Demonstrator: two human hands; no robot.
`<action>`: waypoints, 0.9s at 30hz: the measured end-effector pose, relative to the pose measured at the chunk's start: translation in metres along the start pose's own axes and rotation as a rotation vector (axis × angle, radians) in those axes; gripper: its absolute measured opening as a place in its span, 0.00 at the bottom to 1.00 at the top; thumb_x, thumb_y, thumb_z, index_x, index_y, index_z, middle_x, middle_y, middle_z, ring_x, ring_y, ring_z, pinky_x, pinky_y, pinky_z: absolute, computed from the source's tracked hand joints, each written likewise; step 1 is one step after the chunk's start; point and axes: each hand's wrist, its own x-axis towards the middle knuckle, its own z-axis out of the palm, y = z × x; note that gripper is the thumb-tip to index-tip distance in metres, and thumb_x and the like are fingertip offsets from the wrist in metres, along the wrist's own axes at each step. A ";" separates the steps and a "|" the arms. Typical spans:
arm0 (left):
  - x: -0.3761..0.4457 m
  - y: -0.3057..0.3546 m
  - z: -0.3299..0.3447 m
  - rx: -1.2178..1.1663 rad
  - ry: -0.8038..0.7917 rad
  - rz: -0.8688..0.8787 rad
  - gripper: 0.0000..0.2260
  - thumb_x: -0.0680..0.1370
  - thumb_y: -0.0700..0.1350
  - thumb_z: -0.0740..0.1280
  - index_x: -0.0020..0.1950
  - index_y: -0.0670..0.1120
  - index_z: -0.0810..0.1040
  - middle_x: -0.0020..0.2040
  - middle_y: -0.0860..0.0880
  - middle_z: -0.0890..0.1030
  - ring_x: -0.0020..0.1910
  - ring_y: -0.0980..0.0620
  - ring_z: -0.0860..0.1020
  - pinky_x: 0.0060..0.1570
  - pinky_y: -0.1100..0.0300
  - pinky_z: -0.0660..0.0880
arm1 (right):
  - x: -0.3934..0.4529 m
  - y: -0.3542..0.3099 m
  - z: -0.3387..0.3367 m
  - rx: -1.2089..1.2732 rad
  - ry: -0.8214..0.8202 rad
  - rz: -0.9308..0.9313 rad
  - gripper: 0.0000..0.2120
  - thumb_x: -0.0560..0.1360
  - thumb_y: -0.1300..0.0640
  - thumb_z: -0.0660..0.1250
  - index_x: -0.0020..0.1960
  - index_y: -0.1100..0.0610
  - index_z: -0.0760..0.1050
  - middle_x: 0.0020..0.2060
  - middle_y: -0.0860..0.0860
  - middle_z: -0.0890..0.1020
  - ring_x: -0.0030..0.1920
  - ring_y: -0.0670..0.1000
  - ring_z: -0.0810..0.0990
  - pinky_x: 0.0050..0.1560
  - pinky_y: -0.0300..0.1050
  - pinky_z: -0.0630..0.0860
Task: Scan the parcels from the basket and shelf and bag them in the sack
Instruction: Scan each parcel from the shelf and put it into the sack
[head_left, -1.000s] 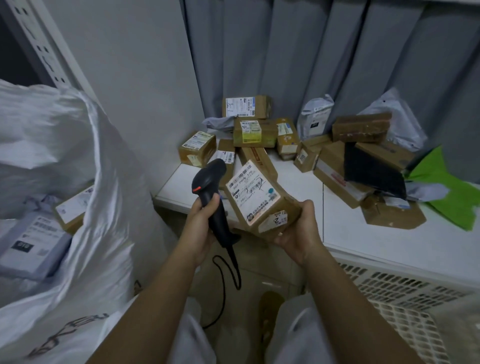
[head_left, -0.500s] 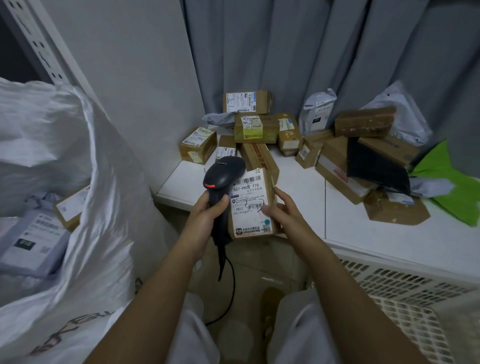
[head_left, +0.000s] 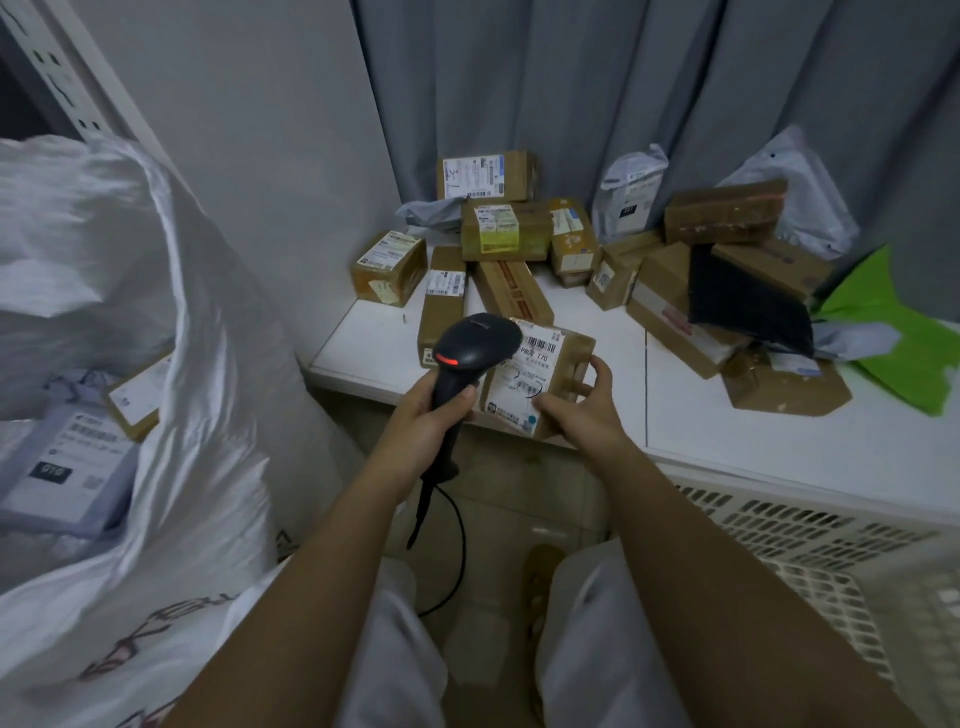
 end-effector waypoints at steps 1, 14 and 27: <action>0.000 -0.001 0.000 0.023 -0.013 -0.011 0.09 0.79 0.44 0.65 0.59 0.49 0.77 0.49 0.50 0.81 0.47 0.54 0.79 0.49 0.58 0.72 | 0.002 0.000 0.000 0.001 0.002 0.003 0.44 0.72 0.65 0.72 0.76 0.45 0.50 0.71 0.57 0.68 0.66 0.58 0.73 0.60 0.59 0.77; 0.004 -0.006 0.000 0.247 -0.066 -0.062 0.14 0.81 0.48 0.63 0.66 0.53 0.67 0.46 0.53 0.76 0.45 0.55 0.75 0.44 0.60 0.72 | 0.017 0.005 -0.005 -0.048 0.004 0.029 0.44 0.71 0.62 0.75 0.75 0.43 0.52 0.71 0.57 0.69 0.65 0.59 0.75 0.60 0.60 0.77; 0.005 -0.007 -0.002 0.205 -0.050 -0.034 0.13 0.80 0.48 0.63 0.64 0.54 0.69 0.53 0.53 0.78 0.52 0.52 0.76 0.50 0.57 0.72 | 0.006 -0.001 -0.007 -0.055 -0.017 -0.043 0.43 0.72 0.62 0.74 0.76 0.45 0.52 0.72 0.55 0.67 0.67 0.58 0.73 0.60 0.55 0.78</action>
